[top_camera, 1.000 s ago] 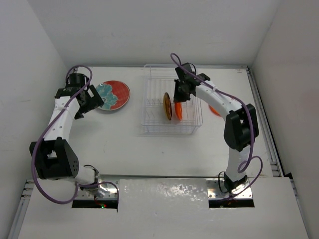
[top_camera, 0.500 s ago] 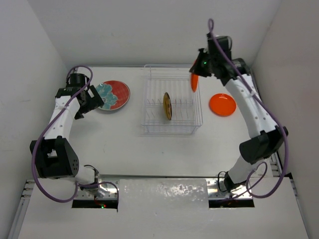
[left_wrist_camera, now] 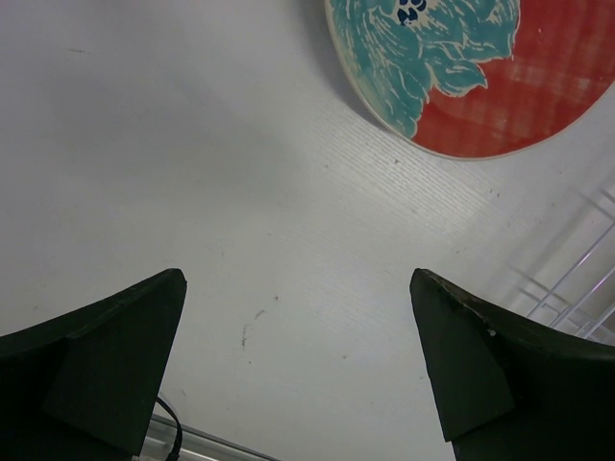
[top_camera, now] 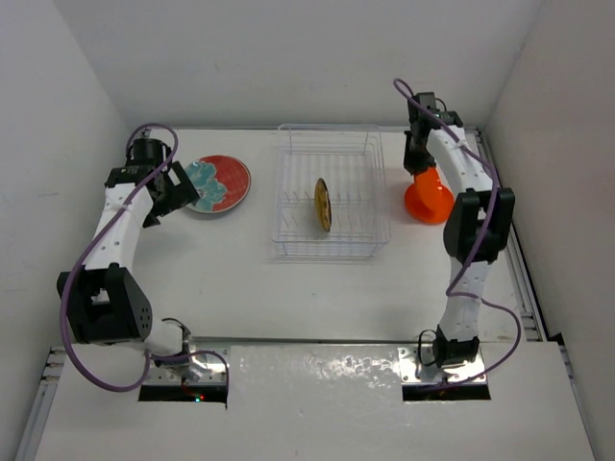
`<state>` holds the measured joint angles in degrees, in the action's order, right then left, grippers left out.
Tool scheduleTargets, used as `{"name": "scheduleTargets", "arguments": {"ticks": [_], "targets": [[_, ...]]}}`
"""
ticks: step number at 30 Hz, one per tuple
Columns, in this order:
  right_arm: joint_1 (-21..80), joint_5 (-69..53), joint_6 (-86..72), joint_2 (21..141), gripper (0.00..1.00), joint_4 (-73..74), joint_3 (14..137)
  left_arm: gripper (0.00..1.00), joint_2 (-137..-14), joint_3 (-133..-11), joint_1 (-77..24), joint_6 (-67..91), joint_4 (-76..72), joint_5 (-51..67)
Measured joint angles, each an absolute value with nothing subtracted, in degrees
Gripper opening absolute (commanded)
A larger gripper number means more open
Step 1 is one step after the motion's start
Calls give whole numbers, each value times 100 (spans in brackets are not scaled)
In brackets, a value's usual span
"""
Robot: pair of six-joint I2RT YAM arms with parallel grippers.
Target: Unload the plates from the dish rack
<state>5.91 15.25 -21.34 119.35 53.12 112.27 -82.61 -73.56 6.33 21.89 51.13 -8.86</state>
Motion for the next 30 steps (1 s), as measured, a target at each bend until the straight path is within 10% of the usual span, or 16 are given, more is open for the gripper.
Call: {"name": "scheduleTargets", "arguments": {"ticks": [5,8,14,30], "targets": [[523,1500,-1940,12470,10,5450,11192,100,-8259,-7360,626,2147,5133,-897],[537,1507,-1907,12466,62,5406,11146,100,-8259,-7360,602,2145,5131,-897],[598,1500,-1848,12383,85,5459,11166,100,-8259,-7358,580,2143,5131,-899],[3256,681,-3323,11367,73,4665,11187,100,-8401,-7520,558,2143,5181,-996]]}}
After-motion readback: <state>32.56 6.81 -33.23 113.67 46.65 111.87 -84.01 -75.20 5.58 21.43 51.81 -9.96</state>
